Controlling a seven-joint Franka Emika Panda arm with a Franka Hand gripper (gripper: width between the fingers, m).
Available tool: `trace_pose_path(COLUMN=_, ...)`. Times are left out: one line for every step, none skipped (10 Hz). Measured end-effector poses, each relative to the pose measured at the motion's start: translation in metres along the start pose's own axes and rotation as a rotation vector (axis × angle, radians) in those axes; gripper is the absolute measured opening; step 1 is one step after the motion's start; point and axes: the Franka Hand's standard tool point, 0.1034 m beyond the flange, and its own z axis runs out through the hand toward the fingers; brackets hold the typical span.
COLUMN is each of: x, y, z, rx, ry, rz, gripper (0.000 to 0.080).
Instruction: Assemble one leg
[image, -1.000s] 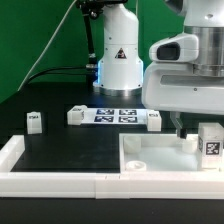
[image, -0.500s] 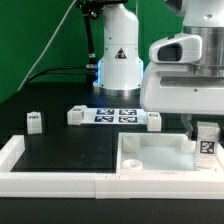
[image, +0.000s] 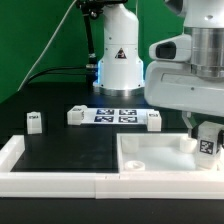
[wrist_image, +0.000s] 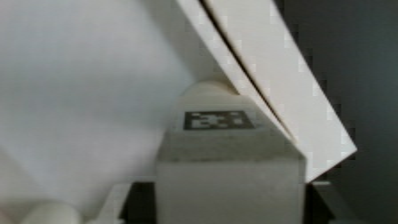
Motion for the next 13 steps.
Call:
trace_pose_path(x=-0.0003, y=-0.0001, z=-0.0001, rx=-0.003, ry=0.004, rz=0.122, gripper=0.0291)
trace_pose_path(x=0.0003, y=0.0006, z=-0.0002, rx=-0.001, ry=0.001, rz=0.254, gripper=0.0291)
trace_pose_path(x=0.0007, y=0.0009, z=-0.0003, rx=0.000, ry=0.000, rz=0.354, gripper=0.0291)
trace_pose_path(x=-0.0001, y=0.0003, z=-0.0003, rx=-0.002, ry=0.003, rz=0.494, gripper=0.0291)
trace_pose_path(x=0.0004, y=0.0011, z=0.0005, rx=0.003, ry=0.000, rz=0.606, gripper=0.0291)
trace_pose_path(x=0.0016, y=0.0021, z=0.0008, rx=0.007, ry=-0.007, rz=0.683, gripper=0.0291)
trace_pose_path(x=0.0022, y=0.0024, z=0.0010, rx=0.010, ry=-0.015, rz=0.755, gripper=0.0291)
trace_pose_path(x=0.0016, y=0.0019, z=0.0011, rx=0.011, ry=-0.017, rz=0.780, gripper=0.0291)
trace_pose_path(x=0.0015, y=0.0020, z=0.0015, rx=0.011, ry=-0.017, rz=0.750, gripper=0.0374)
trace_pose_path(x=0.0014, y=0.0021, z=0.0018, rx=0.011, ry=-0.017, rz=0.706, gripper=0.0550)
trace_pose_path(x=0.0014, y=0.0011, z=0.0017, rx=0.015, ry=-0.015, rz=0.692, gripper=0.0550)
trace_pose_path(x=0.0014, y=-0.0009, z=0.0014, rx=0.023, ry=-0.010, rz=0.635, gripper=0.0629)
trace_pose_path(x=0.0001, y=-0.0020, z=0.0017, rx=0.021, ry=-0.003, rz=0.475, gripper=0.0629)
